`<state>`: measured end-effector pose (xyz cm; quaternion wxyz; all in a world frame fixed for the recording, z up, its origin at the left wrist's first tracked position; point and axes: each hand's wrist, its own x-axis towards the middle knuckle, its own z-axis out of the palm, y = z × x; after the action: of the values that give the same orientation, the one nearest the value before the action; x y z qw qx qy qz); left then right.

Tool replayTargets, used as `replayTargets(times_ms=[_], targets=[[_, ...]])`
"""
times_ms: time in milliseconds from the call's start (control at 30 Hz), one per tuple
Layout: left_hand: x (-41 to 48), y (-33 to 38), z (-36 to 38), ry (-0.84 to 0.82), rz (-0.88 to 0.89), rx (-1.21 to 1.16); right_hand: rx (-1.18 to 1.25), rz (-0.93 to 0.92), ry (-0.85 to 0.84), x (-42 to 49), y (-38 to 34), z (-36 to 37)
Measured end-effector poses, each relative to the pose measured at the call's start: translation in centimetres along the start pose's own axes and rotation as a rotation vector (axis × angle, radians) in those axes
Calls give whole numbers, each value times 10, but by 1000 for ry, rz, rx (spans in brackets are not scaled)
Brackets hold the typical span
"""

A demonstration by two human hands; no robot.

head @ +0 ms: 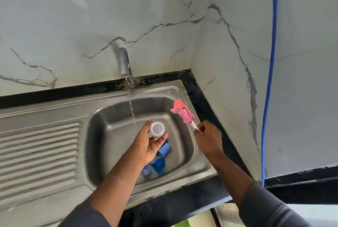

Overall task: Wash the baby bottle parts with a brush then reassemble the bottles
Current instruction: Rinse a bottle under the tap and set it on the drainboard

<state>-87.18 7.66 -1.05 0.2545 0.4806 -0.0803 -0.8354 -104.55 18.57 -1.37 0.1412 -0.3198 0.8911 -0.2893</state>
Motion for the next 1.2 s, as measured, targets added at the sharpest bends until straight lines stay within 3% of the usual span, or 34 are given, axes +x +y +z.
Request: replayTargets(times_ms=[333, 500, 600, 700, 767, 833, 1000, 1067, 1133, 1200], targets=[[14, -18, -7, 37, -47, 77, -434, -43, 157, 44, 72, 2], [18, -3, -19, 56, -23, 69, -469, -76, 209, 39, 68, -1], [23, 7, -21, 88, -5, 30, -257, -322, 288, 30, 33, 4], [24, 20, -20, 91, 6, 30, 143, -558, 0, 18, -18, 31], [25, 34, -21, 84, 37, 28, 267, -567, -275, 15, -51, 56], [28, 51, -22, 98, 76, 75, 290, -572, -435, 17, -81, 77], [37, 92, -23, 127, 71, 230, 395, -461, -554, 34, -143, 111], [42, 103, -21, 211, 109, 439, 430, -343, -545, 48, -160, 121], [47, 114, -21, 267, 269, 572, 415, -267, -520, 63, -174, 128], [57, 122, -25, 193, 506, 599, 394, -249, -512, 73, -184, 131]])
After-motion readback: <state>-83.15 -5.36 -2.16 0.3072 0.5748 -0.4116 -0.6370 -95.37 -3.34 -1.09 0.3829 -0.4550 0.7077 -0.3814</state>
